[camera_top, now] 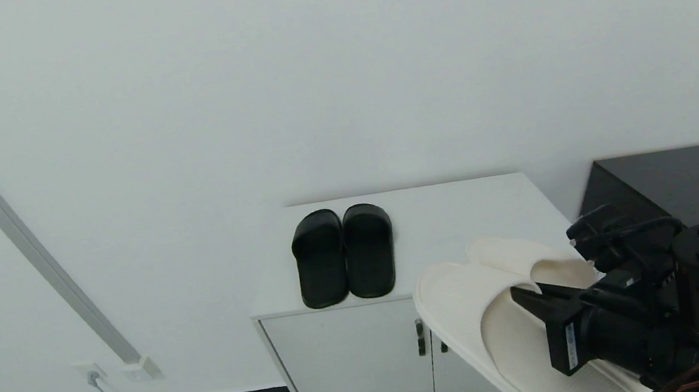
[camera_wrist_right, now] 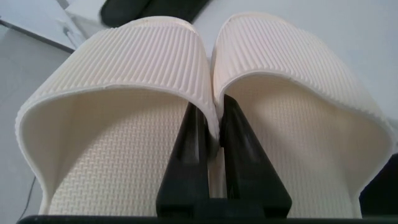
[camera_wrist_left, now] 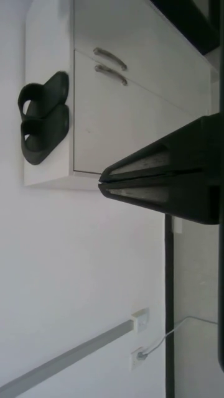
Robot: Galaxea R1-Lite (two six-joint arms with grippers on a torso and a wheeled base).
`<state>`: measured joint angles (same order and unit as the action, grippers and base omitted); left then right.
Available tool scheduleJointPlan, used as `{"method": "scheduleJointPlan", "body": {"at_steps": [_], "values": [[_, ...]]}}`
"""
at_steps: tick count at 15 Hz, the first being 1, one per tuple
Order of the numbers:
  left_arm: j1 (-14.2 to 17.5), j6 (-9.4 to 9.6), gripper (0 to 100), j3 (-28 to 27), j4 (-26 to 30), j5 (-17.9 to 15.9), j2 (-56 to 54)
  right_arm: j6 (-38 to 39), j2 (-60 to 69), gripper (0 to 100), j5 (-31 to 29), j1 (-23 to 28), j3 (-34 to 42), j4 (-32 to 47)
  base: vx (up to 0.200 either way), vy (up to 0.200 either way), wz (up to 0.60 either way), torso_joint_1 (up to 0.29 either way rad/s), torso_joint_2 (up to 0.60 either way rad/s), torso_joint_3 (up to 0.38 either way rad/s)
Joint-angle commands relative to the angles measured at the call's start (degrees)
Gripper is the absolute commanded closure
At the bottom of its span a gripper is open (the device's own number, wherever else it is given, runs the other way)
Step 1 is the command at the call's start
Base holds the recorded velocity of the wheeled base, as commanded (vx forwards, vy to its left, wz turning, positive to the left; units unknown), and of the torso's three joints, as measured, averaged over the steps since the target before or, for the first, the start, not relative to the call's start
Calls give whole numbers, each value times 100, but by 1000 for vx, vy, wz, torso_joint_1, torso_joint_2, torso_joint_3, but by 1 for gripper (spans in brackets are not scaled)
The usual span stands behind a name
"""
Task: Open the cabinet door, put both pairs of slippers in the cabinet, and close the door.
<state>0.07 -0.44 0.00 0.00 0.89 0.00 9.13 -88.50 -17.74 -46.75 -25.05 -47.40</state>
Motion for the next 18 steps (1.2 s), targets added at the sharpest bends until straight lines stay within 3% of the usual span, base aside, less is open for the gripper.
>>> {"method": "scheduleJointPlan", "body": {"at_steps": [1,18], "values": [[1,0,100,0,0,-1,9,1,-35,100,-2,-1,0,-6,0,0,0,0,0,0],[1,-18,100,0,0,-1,9,-8,-229,100,7,26,141,-6,0,0,0,0,0,0]]}}
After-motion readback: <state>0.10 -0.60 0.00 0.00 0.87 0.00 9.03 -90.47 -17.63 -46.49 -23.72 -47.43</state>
